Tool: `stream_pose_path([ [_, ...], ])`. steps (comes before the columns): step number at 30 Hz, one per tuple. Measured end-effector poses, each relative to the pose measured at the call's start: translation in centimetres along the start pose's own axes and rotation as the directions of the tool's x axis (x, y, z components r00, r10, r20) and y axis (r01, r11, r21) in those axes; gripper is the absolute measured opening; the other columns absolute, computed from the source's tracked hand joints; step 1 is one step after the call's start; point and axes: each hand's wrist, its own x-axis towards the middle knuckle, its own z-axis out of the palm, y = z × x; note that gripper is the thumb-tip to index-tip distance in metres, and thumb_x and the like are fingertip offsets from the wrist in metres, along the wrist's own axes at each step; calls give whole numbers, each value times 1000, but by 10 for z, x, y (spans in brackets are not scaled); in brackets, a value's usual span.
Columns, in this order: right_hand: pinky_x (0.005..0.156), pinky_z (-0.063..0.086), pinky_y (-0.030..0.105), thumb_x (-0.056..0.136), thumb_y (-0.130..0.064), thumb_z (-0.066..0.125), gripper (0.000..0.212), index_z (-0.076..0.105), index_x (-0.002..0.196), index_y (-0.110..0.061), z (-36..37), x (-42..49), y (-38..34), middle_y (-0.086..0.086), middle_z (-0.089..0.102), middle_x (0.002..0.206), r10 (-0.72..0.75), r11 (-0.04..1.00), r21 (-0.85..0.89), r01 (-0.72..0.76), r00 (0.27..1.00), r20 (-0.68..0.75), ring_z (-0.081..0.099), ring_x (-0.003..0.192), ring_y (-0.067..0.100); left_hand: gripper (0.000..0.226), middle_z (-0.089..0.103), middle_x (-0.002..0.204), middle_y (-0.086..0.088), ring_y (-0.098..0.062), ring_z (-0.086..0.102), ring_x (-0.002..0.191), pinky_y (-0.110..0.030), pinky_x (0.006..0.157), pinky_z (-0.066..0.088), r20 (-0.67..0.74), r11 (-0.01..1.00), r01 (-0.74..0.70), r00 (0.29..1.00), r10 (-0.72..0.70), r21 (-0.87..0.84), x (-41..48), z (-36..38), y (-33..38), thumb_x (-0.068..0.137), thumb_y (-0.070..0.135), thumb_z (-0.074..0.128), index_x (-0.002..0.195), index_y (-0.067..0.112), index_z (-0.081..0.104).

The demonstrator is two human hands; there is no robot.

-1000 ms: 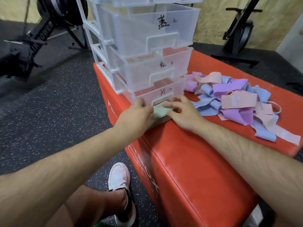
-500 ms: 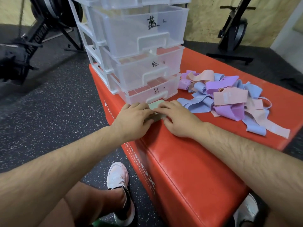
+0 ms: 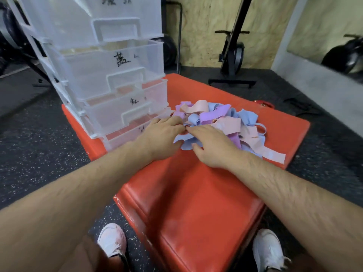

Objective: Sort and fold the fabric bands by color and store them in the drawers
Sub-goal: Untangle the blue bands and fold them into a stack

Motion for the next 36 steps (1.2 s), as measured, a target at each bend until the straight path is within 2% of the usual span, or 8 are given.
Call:
stream_pose_path([
  [4,81,50,43,82,-21,51,26,56,105,-32,-20,-3,40,-7,61,98,64,998,-13,-64,998,-8,56,95,24,46,68,99,-1,-29,67,88,-39,73,51,-15,991,-62,998,61,-119,46,24,18,74,47,40,90,21,73],
  [8,86,49,45,77,-45,43,41,65,107,-26,-25,2,71,-7,65,108,119,988,-104,-113,991,55,55,106,23,32,50,93,7,-27,54,98,-39,80,50,338,994,28,941,11,-110,84,52,20,72,54,32,75,29,52],
  [10,92,46,46,72,-49,33,59,68,112,-24,-25,9,79,-5,64,118,148,984,-117,-137,984,97,53,113,24,29,48,101,1,-26,50,103,-36,81,49,415,985,109,909,-45,-132,94,61,20,73,52,41,82,28,53],
  [15,90,44,45,91,-25,45,34,69,115,-28,-15,32,83,-3,60,121,200,972,-127,-196,979,21,49,113,28,46,50,118,-5,-27,49,106,-35,77,39,332,941,271,923,-194,-202,111,71,25,83,43,62,118,16,48],
  [21,88,32,37,91,-23,47,32,70,113,-28,-4,48,73,-4,60,120,137,971,-209,-118,988,77,47,113,28,20,70,87,-4,-22,68,79,-35,72,58,751,949,311,613,-245,56,107,58,17,83,23,60,99,11,58],
  [24,94,29,37,90,-20,50,33,69,115,-30,-1,53,64,-5,59,123,131,980,-159,-119,989,65,45,117,27,15,64,108,-12,-24,59,106,-34,97,45,675,941,338,691,-259,14,106,48,16,100,14,44,100,9,58],
  [29,74,48,37,89,-20,50,12,58,94,-25,-7,37,50,-4,65,91,260,960,123,-250,963,-74,60,89,26,12,54,83,2,-23,51,78,-28,63,34,314,908,313,923,-222,-277,106,37,8,87,22,58,80,21,49],
  [36,83,58,40,86,-47,65,29,63,79,-19,-37,29,31,-3,76,79,649,459,809,-366,761,-23,72,76,13,15,56,96,4,-17,62,80,-43,75,53,46,807,114,993,-107,-579,82,-4,39,78,18,67,90,15,59],
])
